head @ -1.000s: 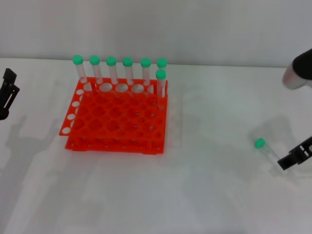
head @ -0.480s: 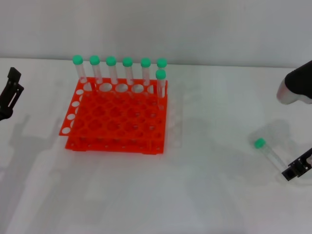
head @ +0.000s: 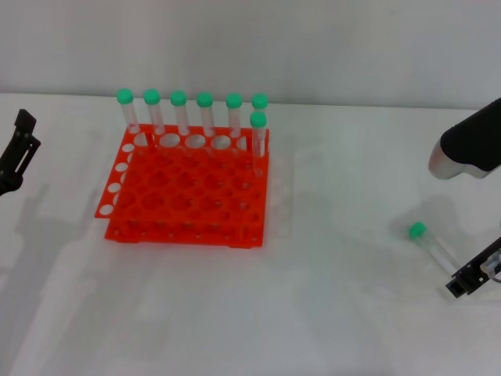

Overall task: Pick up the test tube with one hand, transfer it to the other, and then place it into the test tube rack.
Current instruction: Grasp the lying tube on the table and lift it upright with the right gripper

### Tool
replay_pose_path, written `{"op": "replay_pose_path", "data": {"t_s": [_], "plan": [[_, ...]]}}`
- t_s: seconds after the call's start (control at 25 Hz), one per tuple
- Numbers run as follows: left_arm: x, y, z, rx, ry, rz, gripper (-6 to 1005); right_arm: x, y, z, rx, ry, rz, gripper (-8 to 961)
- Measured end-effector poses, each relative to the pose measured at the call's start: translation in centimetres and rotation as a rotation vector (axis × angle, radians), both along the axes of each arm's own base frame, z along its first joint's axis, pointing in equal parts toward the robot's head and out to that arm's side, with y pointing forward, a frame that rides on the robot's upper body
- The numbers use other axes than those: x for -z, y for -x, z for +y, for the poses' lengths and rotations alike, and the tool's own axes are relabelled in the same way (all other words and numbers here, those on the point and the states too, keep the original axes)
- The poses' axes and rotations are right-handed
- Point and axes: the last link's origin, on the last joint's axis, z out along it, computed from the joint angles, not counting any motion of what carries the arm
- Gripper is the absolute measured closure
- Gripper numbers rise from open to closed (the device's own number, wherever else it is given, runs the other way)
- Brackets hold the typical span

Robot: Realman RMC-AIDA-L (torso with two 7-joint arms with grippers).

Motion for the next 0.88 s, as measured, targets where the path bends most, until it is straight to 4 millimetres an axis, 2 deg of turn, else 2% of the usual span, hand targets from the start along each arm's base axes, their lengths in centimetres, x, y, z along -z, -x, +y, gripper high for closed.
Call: {"op": "replay_pose_path", "data": {"t_s": [0.12, 0.36, 0.88], "plan": [[0.0, 0.0, 0.0, 0.000, 0.000, 0.000, 130, 0.1, -0.2, 0.0, 0.010, 0.003, -0.005, 453], [0.0, 0.0, 0.1, 0.001, -0.001, 0.003, 131, 0.4, -0.4, 0.3, 0.023, 0.009, -0.009, 611], [0.0, -0.1, 0.1, 0.002, -0.001, 0.004, 135, 0.7, -0.6, 1.1, 0.048, 0.012, -0.013, 610]]}}
